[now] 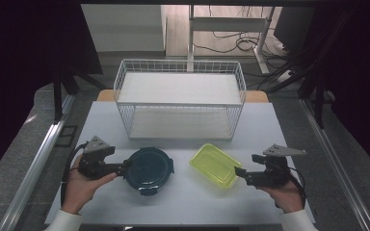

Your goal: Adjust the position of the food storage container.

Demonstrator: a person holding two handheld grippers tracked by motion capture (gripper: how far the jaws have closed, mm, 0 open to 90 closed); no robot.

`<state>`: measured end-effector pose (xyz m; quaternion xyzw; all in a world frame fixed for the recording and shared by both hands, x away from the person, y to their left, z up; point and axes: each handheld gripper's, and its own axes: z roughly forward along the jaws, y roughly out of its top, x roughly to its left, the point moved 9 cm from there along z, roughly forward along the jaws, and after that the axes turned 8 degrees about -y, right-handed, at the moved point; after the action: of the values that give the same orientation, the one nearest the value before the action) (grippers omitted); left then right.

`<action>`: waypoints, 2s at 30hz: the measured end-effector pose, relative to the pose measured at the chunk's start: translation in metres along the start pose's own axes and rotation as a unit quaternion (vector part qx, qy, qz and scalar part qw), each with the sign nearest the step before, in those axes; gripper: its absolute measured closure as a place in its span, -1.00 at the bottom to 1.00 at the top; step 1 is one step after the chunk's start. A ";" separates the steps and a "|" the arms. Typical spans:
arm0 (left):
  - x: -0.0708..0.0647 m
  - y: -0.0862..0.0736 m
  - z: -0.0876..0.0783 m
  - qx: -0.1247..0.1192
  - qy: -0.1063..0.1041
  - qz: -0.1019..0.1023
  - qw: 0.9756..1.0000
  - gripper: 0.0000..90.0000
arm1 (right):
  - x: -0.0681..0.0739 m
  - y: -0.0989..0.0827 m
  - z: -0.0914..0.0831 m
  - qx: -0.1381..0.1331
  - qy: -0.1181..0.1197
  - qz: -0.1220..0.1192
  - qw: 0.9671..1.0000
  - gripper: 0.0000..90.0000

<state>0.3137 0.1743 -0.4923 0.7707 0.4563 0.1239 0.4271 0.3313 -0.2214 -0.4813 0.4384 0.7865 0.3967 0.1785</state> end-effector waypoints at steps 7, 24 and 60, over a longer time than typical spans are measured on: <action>-0.003 -0.009 0.000 0.014 0.001 -0.003 1.000 -0.53 | 0.003 -0.003 0.002 0.014 0.003 0.000 1.000 -0.66; 0.000 -0.008 0.006 0.008 -0.004 -0.020 1.000 -0.54 | -0.013 -0.003 -0.002 -0.007 -0.020 0.036 0.999 -0.60; 0.041 0.022 0.052 0.110 -0.012 0.019 0.994 0.68 | -0.010 -0.008 0.001 0.005 -0.025 0.048 0.999 -0.59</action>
<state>0.3802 0.1740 -0.5149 0.8228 0.4475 0.0721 0.3429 0.3331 -0.2314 -0.4885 0.4859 0.7621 0.3897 0.1767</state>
